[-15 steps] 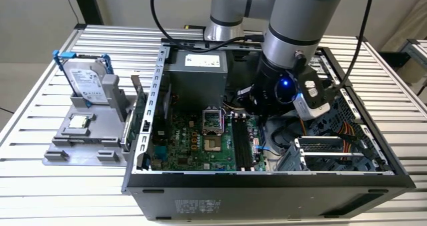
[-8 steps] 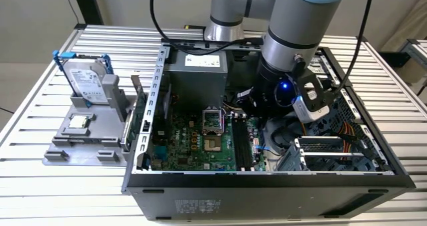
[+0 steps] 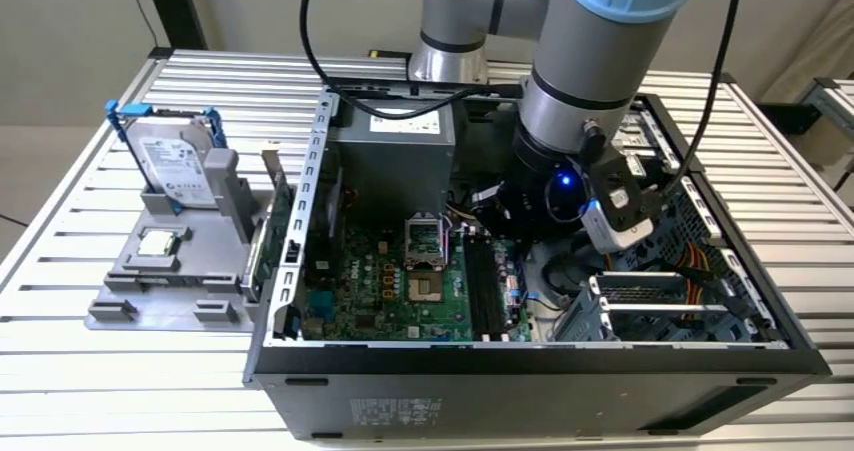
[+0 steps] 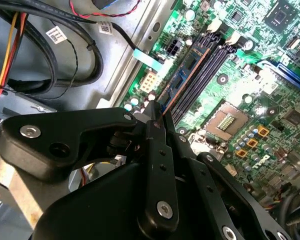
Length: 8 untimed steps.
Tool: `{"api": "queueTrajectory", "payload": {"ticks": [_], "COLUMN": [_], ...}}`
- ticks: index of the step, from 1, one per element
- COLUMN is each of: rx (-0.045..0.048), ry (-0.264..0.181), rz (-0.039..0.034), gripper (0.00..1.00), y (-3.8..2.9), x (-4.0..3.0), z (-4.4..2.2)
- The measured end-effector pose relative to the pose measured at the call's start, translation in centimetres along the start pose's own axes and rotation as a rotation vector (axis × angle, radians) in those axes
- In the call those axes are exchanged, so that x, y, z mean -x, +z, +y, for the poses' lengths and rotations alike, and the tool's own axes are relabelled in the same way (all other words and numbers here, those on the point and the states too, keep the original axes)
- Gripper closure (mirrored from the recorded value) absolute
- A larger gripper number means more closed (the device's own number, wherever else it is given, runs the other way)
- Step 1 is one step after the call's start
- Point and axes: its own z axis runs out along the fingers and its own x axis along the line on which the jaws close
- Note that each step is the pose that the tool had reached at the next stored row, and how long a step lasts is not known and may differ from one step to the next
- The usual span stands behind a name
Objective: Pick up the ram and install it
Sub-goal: 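Insert the ram into the slot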
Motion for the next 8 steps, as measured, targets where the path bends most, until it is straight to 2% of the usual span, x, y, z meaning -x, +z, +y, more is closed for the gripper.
{"api": "queueTrajectory", "payload": {"ticks": [8], "rx": [0.0], "ry": [-0.004], "rz": [0.0], "gripper": [1.0], "y": [0.74], "x": [-0.1], "z": [-0.21]}}
